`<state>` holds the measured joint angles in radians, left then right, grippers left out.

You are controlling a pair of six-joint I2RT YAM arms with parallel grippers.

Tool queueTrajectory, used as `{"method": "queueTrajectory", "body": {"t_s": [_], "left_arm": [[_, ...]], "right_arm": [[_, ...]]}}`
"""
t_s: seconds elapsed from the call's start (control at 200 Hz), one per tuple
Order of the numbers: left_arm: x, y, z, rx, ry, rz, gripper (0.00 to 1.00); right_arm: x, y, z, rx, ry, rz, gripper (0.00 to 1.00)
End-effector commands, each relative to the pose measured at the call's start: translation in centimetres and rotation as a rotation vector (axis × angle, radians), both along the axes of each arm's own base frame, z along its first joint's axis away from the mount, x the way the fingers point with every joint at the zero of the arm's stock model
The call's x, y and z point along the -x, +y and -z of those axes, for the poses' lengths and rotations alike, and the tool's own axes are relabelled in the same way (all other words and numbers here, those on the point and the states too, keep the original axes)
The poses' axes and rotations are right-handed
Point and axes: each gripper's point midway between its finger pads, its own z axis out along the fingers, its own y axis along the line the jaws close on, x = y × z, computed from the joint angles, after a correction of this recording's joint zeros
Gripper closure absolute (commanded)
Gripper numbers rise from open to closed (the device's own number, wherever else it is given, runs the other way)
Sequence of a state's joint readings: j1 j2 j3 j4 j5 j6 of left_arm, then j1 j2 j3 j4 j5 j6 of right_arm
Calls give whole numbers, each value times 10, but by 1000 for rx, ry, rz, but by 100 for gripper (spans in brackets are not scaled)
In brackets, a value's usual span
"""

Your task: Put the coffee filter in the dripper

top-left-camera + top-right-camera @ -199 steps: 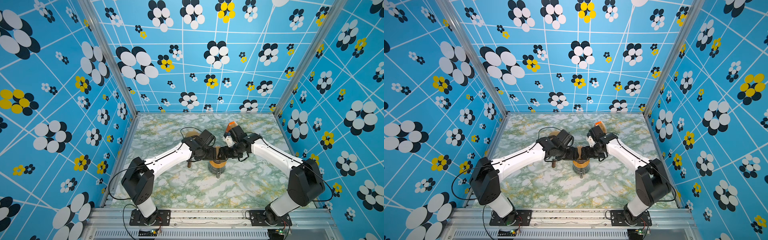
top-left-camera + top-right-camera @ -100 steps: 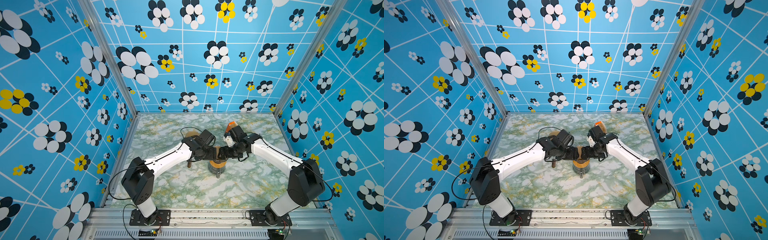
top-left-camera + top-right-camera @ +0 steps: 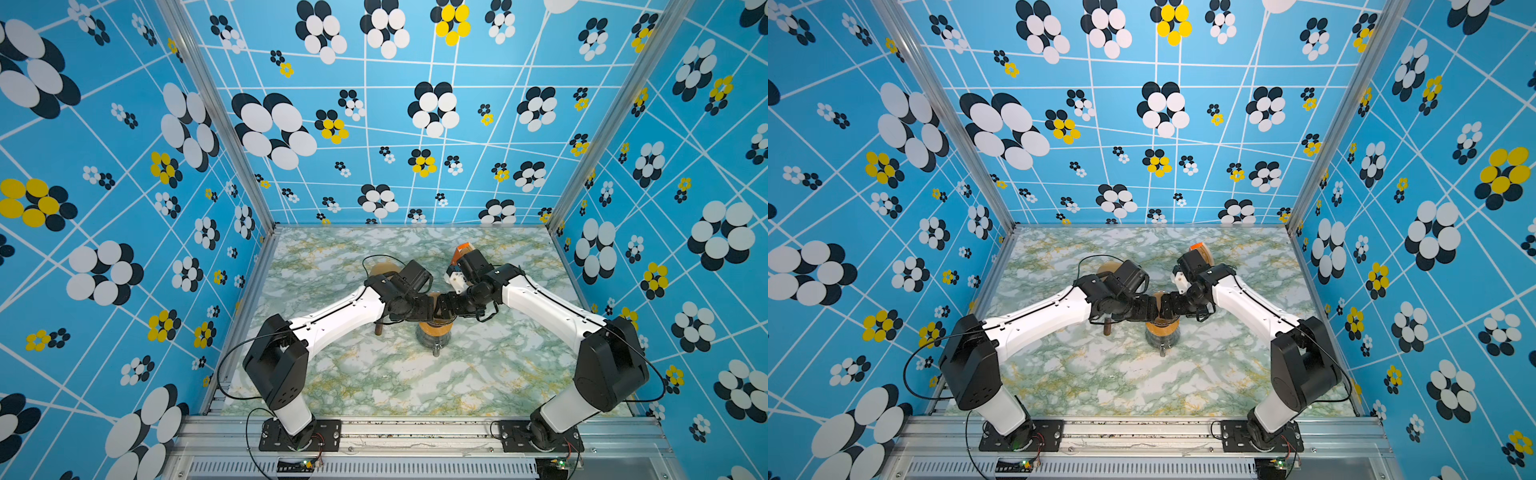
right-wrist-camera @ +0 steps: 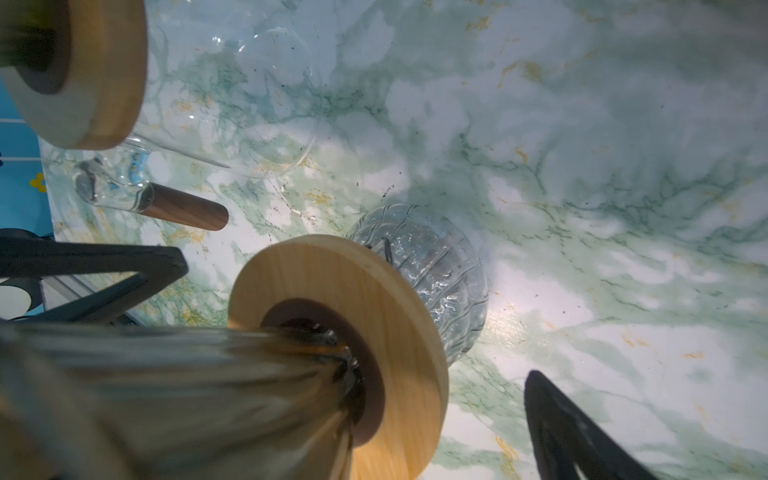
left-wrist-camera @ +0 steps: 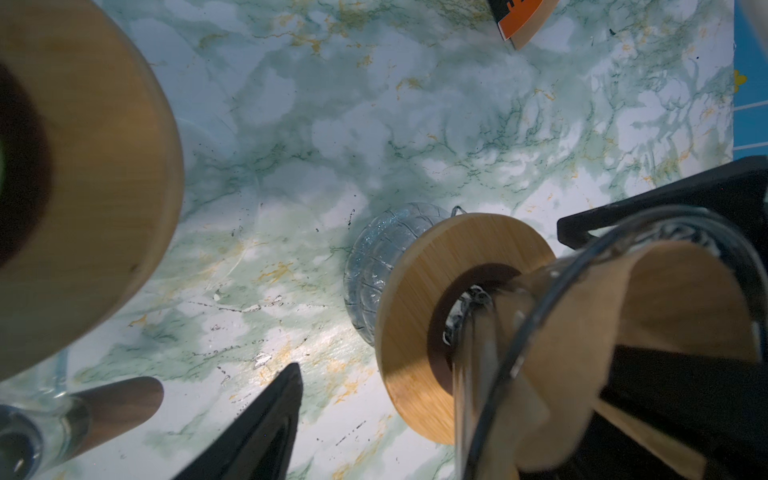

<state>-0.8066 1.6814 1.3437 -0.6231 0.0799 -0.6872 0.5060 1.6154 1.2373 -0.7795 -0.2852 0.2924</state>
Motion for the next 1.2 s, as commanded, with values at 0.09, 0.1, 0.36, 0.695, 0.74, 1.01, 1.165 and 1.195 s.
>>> {"method": "queueTrajectory", "body": {"t_s": [0.09, 0.1, 0.36, 0.695, 0.74, 1.01, 1.165, 1.195], "left_arm": [[-4, -2, -8, -14, -27, 11, 23], [-4, -2, -8, -14, -28, 11, 23], [-4, 2, -4, -27, -19, 0, 23], [-3, 10, 2, -11, -3, -25, 23], [-2, 11, 3, -10, -2, -26, 23], [-4, 11, 1, 6, -2, -29, 24], [-6, 10, 0, 8, -1, -28, 24], [-5, 9, 0, 12, 0, -26, 23]], "right_arm": [[1, -8, 15, 70, 38, -6, 11], [1, -8, 15, 70, 38, -7, 10], [-3, -6, 11, 71, 28, -3, 11], [-5, -4, -9, 59, 0, -12, 10], [-5, -3, -11, 54, -4, -14, 10], [-4, -3, -15, 57, -6, -21, 10], [-4, -3, -16, 55, -9, -20, 11], [-5, -2, -18, 49, -15, -20, 11]]}}
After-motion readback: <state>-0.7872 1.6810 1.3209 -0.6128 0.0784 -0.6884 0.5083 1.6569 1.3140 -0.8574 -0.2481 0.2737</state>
